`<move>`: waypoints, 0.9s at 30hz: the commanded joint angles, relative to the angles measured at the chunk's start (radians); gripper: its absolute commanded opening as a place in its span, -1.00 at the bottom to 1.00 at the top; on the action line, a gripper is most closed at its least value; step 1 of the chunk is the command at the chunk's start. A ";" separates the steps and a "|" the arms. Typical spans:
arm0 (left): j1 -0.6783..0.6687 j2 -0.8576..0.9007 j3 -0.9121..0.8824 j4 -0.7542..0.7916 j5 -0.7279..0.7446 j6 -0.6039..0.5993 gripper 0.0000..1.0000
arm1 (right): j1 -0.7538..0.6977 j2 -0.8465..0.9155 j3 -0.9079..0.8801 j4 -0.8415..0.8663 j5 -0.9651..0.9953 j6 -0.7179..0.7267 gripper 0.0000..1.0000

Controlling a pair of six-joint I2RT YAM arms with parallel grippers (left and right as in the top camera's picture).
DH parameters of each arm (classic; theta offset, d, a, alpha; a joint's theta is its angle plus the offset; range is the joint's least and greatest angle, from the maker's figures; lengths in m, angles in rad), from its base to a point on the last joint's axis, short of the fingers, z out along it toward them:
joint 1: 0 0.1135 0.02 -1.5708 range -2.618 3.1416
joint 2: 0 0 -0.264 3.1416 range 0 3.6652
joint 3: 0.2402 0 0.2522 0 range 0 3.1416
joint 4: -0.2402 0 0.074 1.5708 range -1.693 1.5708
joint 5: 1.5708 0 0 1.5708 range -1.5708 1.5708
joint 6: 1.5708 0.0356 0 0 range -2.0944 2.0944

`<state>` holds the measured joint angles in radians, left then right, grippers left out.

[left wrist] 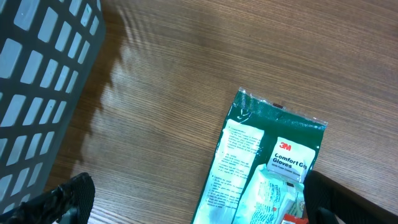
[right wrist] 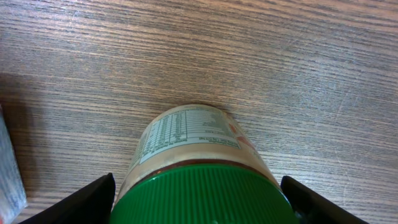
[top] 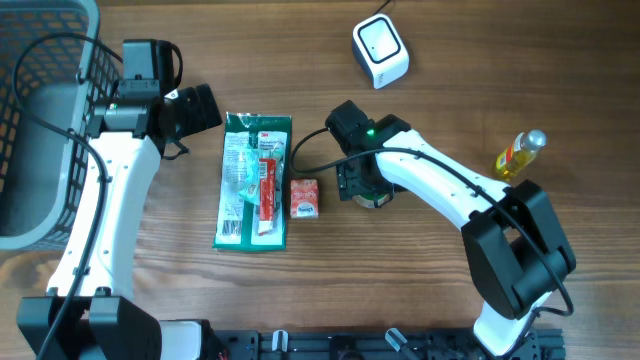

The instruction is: Scan the item barcode

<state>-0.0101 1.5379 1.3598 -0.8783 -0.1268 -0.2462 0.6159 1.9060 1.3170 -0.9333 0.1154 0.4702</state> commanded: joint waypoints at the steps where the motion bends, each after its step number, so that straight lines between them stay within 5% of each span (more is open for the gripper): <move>1: 0.006 0.003 0.005 0.002 -0.005 -0.009 1.00 | -0.008 0.021 -0.004 0.001 -0.012 -0.009 0.63; 27: 0.006 0.003 0.005 0.002 -0.005 -0.009 1.00 | -0.008 0.021 -0.004 0.008 -0.064 -0.043 0.53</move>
<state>-0.0101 1.5379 1.3598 -0.8783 -0.1268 -0.2462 0.6113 1.9060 1.3170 -0.9268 0.0605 0.4362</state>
